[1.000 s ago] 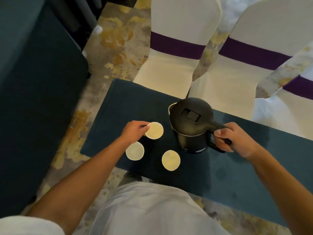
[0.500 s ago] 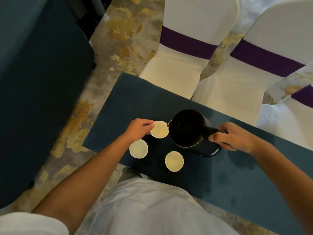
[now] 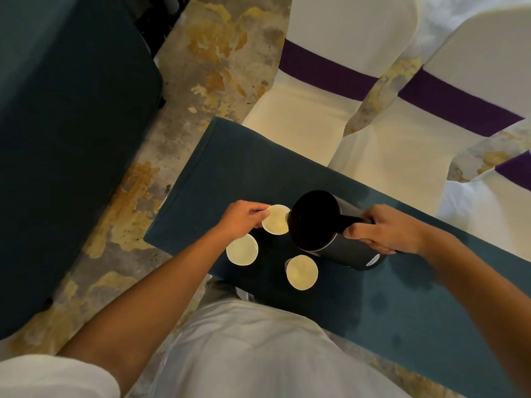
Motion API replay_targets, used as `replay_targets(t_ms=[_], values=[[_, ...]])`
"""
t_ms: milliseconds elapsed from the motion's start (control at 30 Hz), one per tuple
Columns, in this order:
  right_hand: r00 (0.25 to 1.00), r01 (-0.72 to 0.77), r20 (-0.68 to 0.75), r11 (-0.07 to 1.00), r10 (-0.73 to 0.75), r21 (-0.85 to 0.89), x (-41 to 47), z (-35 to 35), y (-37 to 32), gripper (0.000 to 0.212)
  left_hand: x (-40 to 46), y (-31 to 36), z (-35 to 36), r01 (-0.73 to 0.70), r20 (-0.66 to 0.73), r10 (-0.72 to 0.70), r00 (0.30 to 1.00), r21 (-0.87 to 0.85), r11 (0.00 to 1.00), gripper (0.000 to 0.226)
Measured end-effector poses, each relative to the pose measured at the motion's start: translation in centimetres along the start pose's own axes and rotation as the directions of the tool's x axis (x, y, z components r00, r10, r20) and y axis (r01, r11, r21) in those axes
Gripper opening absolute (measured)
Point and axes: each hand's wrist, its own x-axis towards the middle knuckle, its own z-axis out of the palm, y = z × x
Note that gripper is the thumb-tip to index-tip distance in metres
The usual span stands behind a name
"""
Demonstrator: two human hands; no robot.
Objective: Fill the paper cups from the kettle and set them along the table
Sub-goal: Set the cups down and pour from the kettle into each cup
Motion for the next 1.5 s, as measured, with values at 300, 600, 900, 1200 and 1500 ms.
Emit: replay_targets(t_ms=[300,600,900,1200,1500], values=[[1.000,-0.019,-0.004,0.992,0.019,-0.121,0.2,0.5,-1.3,0.051,-0.1,-0.1,-0.1,-0.008,0.009,0.008,1.000,-0.004,1.000,0.034],[1.000,-0.009,0.020,0.993,0.011,-0.117,0.2,0.9,-2.2,0.043,0.2,-0.4,0.0,-0.007,0.017,0.007,1.000,-0.046,0.999,0.035],[0.999,-0.006,-0.032,0.983,0.000,-0.183,0.3,1.4,-2.3,0.050,0.2,-0.5,-0.2,-0.015,0.030,0.017,0.999,-0.051,0.999,0.035],[0.998,-0.056,-0.036,0.985,0.051,-0.166,0.4,1.7,-2.7,0.056,0.2,-0.4,-0.3,-0.017,0.037,0.019,0.999,-0.049,0.999,0.035],[0.994,-0.108,0.003,0.987,0.109,-0.119,0.7,1.6,-3.4,0.055,0.0,-0.1,-0.3,-0.006,0.046,0.009,0.999,-0.054,0.999,0.035]])
